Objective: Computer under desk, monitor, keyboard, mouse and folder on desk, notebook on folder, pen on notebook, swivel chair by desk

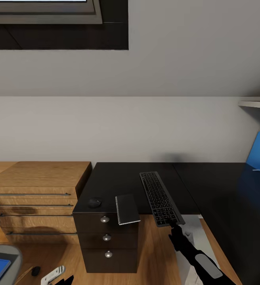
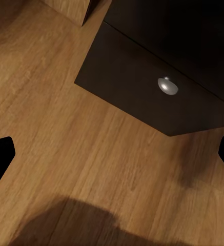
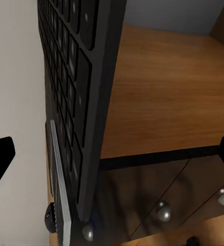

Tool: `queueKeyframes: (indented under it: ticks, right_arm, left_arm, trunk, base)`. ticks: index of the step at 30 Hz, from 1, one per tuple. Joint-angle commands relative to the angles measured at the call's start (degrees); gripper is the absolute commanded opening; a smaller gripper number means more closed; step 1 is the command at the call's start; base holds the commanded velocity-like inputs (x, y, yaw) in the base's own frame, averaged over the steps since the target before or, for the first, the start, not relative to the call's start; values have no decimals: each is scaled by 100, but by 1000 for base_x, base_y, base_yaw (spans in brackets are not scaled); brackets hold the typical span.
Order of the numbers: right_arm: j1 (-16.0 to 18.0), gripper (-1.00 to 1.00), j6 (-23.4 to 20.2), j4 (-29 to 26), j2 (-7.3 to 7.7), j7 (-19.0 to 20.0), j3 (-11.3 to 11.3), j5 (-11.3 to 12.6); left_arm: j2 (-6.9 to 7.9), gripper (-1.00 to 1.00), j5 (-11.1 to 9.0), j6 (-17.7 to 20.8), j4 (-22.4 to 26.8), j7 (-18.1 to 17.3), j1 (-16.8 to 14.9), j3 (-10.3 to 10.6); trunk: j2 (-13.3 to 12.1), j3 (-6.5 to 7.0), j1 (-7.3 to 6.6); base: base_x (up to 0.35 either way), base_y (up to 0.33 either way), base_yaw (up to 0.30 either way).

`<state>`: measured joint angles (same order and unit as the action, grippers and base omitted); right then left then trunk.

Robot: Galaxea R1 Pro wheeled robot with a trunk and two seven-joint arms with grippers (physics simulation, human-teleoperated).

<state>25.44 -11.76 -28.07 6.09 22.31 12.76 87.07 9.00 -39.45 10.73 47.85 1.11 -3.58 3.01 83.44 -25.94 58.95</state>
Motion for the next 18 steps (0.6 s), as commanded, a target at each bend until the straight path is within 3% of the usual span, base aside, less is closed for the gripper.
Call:
queueKeyframes:
  ticks: [1, 12, 18]
  right_arm:
    - [5, 100, -15, 3, 6, 18, 33, 57]
    - [5, 100, -43, 3, 9, 27, 28, 56]
    - [5, 100, -45, 3, 19, 27, 25, 56]
  left_arm:
    - [5, 100, -48, 17, 6, 12, -2, 14]
    - [5, 100, -53, 17, 11, 12, -2, 15]
    - [4, 100, -54, 17, 10, 12, -2, 12]
  trunk:
    - [4, -6, 0]
    - [4, -6, 0]
    - [4, -6, 0]
  base:
    - [0, 0, 0]
    - [6, 0, 0]
    - [119, 0, 0]
